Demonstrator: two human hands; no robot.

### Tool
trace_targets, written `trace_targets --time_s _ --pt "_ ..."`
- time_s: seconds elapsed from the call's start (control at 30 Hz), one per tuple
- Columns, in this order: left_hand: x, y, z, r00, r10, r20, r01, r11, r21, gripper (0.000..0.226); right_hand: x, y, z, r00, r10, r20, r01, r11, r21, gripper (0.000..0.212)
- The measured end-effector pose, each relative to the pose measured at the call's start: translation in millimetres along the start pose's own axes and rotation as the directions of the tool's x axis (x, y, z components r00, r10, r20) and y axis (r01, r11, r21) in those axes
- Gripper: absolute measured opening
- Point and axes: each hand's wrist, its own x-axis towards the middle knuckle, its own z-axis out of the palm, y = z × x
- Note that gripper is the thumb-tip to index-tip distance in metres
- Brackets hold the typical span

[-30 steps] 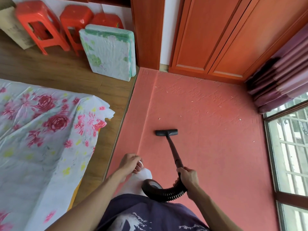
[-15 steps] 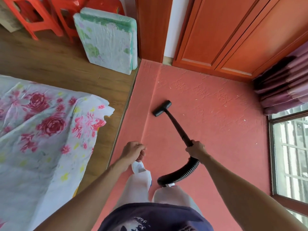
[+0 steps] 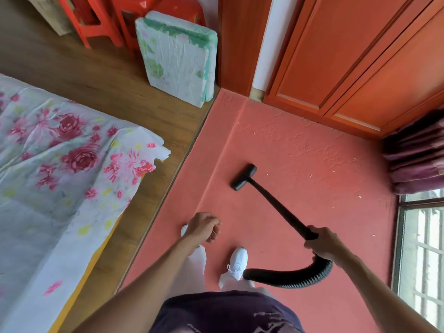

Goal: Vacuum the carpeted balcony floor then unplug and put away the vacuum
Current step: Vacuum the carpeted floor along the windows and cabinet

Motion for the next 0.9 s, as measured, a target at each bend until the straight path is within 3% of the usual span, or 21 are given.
trace_targets --time_s 0.13,0.47,0.9 --pt "-8.9 -0.7 27.7 1.0 -0.001 -0.005 0.001 0.999 -0.035 0.017 2.6 13.9 -17.0 0.998 -0.049 0.038 0.049 0.999 -0.006 0.042" --pt "-30.4 12.1 32.8 0.98 0.05 -0.192 -0.06 0.997 -0.046 0.017 59.6 -79.2 -21.6 0.967 -0.203 0.152 0.235 0.944 -0.231 0.043" --pt "-26.3 27.3 51.4 0.99 0.031 -0.137 -0.023 0.998 0.058 0.019 62.8 -4.1 -51.1 0.995 -0.065 0.078 0.088 0.938 -0.334 0.045"
